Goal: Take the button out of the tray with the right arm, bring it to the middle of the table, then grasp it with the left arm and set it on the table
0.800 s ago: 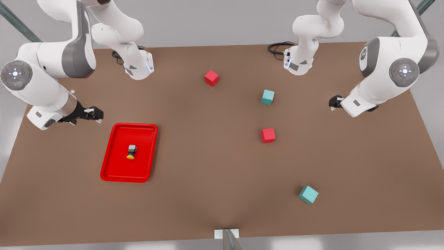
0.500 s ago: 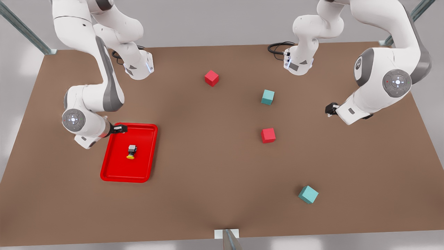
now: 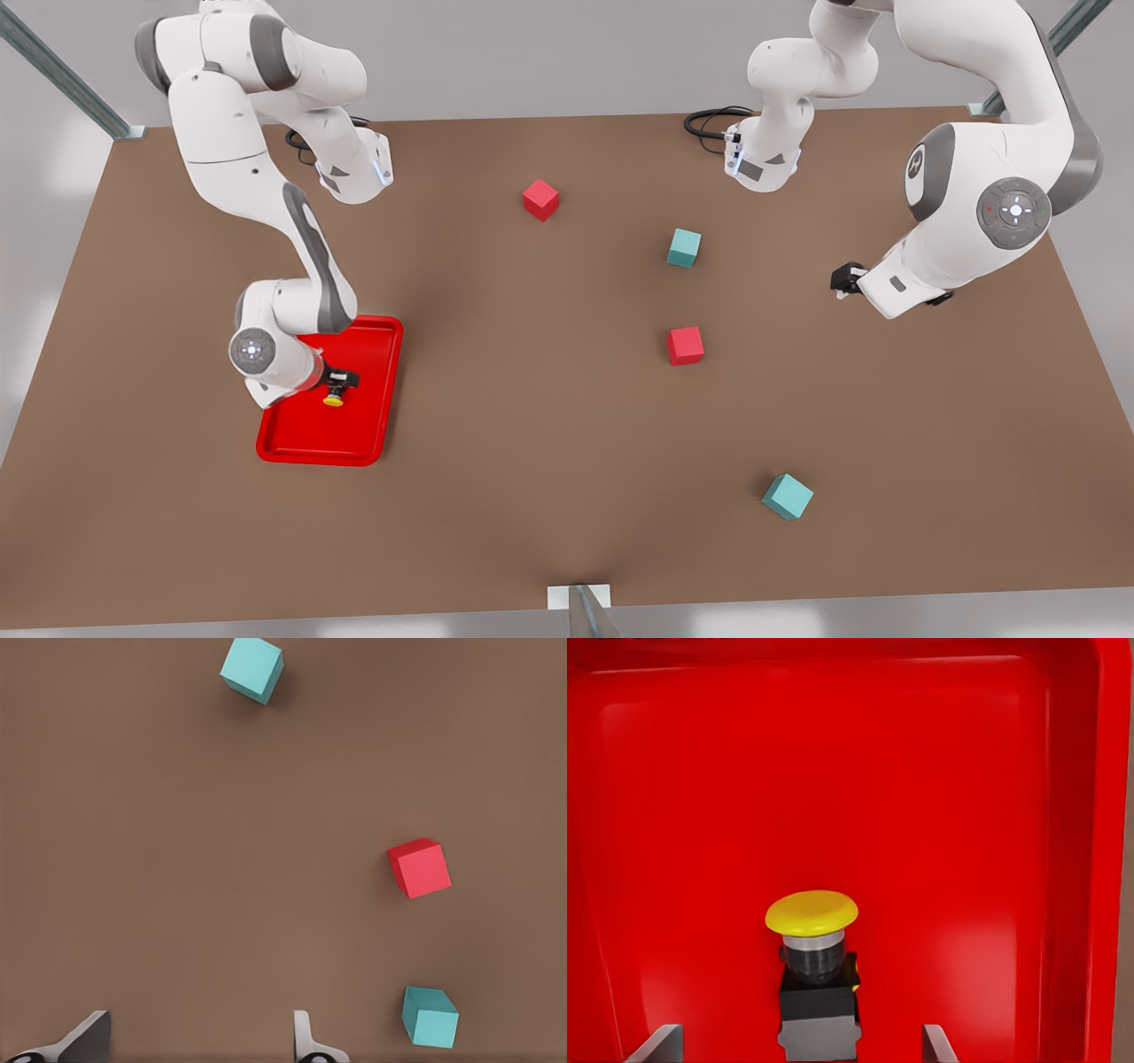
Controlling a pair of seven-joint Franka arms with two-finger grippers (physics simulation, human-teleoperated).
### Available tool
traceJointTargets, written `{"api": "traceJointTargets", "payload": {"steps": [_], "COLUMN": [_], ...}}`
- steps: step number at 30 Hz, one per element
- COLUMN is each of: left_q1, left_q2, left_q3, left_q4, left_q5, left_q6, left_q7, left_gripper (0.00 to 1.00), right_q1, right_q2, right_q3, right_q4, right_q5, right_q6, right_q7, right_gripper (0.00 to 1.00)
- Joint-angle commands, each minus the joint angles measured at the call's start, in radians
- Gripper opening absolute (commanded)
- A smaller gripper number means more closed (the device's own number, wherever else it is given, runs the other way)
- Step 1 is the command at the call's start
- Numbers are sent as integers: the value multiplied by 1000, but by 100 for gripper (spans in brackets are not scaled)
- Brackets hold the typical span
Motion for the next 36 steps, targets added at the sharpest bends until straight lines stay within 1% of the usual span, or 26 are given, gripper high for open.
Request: {"api": "traceJointTargets", "payload": {"steps": [1,17,18,19,20,21,27,30,36], "left_q1": [0,0,0,0,0,0,-1,0,-1], "left_q2": [-1,1,1,1,1,1,2,2,2], "left_q3": [0,0,0,0,0,0,0,0,0], "left_q4": [0,0,0,0,0,0,0,0,0], "left_q5": [1,1,1,1,1,-1,1,1,1], "left_q6": [-1,-8,-8,-8,-8,-8,-8,-8,-8], "left_q7": [8,8,8,8,8,8,8,8,7], "left_gripper": [100,100,100,100,100,100,100,100,100], "right_q1": [6,-13,-13,-13,-11,-11,-11,-11,-11], "right_q2": [9,62,66,66,66,66,66,70,79], "right_q3": [0,0,1,0,1,1,1,1,1], "right_q4": [-11,-20,-19,-19,-19,-19,-16,-16,-14], "right_q5": [11,11,11,11,11,11,11,9,11], "right_q6": [75,81,81,81,81,81,81,81,80], "right_q7": [167,154,154,154,151,150,150,150,150], "right_gripper": [100,100,92,76,66,61,60,56,56]}}
